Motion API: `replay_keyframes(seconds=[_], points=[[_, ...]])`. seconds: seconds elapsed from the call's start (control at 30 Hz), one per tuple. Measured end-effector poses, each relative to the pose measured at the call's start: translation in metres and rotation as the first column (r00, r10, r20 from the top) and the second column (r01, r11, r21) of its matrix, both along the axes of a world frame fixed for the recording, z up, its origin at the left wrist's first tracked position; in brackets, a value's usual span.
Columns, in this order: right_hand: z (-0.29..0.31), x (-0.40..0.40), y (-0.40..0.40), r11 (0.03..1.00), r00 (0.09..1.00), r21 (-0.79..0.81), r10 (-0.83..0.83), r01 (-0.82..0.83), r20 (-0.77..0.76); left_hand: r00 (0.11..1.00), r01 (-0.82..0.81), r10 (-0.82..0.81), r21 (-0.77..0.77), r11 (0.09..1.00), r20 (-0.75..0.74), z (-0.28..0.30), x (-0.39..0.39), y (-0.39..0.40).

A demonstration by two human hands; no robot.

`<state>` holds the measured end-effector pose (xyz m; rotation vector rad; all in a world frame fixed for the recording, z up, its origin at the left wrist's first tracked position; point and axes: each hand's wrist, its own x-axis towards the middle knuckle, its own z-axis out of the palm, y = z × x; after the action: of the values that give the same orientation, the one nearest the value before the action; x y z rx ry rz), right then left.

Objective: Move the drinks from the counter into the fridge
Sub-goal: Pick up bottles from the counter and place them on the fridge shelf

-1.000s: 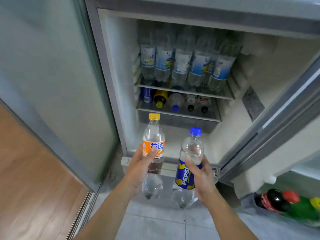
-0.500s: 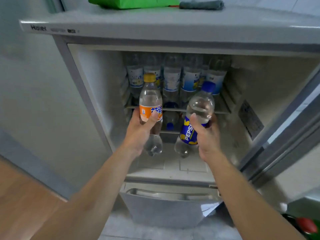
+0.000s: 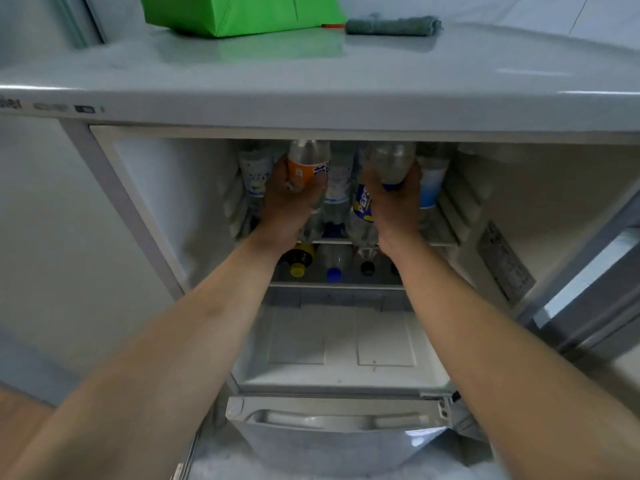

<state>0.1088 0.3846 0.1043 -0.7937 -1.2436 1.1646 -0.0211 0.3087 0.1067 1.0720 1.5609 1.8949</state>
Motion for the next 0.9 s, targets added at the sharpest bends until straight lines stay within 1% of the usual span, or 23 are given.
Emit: replay_keyframes(seconds=[0.07, 0.2, 0.33, 0.43, 0.5, 0.57, 0.6, 0.67, 0.73, 0.8, 0.9], points=[[-0.002, -0.007, 0.007, 1.000, 1.000, -0.010, -0.001, 0.002, 0.031, 1.000, -0.013, 0.013, 0.001, 1.000, 0.002, 0.002, -0.002, 0.007], [-0.005, -0.019, 0.013, 0.999, 0.999, 0.043, -0.024, 0.023, 0.021, 0.999, -0.032, 0.032, 0.027, 0.999, 0.014, 0.002, -0.002, 0.016], [-0.008, -0.031, 0.013, 0.998, 0.998, 0.064, -0.018, 0.014, 0.059, 0.995, -0.085, 0.088, 0.057, 0.995, -0.045, -0.004, 0.002, 0.019], [-0.015, -0.031, 0.015, 0.998, 0.997, 0.071, -0.005, -0.001, 0.073, 0.985, -0.146, 0.149, 0.047, 0.988, -0.086, -0.010, 0.004, 0.017], [-0.024, -0.027, 0.015, 0.994, 0.991, 0.106, -0.008, -0.006, 0.135, 0.968, -0.173, 0.174, 0.019, 0.985, -0.179, -0.017, 0.001, 0.016], [-0.035, -0.019, 0.014, 0.992, 0.978, 0.127, -0.016, -0.011, 0.210, 0.935, -0.215, 0.187, -0.063, 0.975, -0.302, -0.027, -0.003, 0.013], [-0.042, -0.015, 0.013, 0.990, 0.968, 0.138, -0.019, -0.016, 0.248, 0.930, -0.221, 0.173, -0.116, 0.968, -0.325, -0.033, -0.005, 0.011], [-0.055, -0.007, 0.010, 0.986, 0.944, 0.161, -0.020, -0.035, 0.329, 0.934, -0.208, 0.139, -0.185, 0.960, -0.330, -0.044, -0.007, 0.007], [-0.064, -0.003, 0.007, 0.984, 0.917, 0.170, -0.025, -0.047, 0.398, 0.925, -0.236, 0.154, -0.208, 0.949, -0.348, -0.051, -0.008, 0.005], [-0.068, -0.002, 0.006, 0.986, 0.893, 0.162, -0.039, -0.038, 0.448, 0.915, -0.277, 0.191, -0.208, 0.938, -0.356, -0.054, -0.007, 0.006], [-0.069, -0.005, 0.006, 0.989, 0.878, 0.149, -0.074, 0.003, 0.474, 0.910, -0.313, 0.236, -0.192, 0.930, -0.341, -0.054, -0.005, 0.008]])
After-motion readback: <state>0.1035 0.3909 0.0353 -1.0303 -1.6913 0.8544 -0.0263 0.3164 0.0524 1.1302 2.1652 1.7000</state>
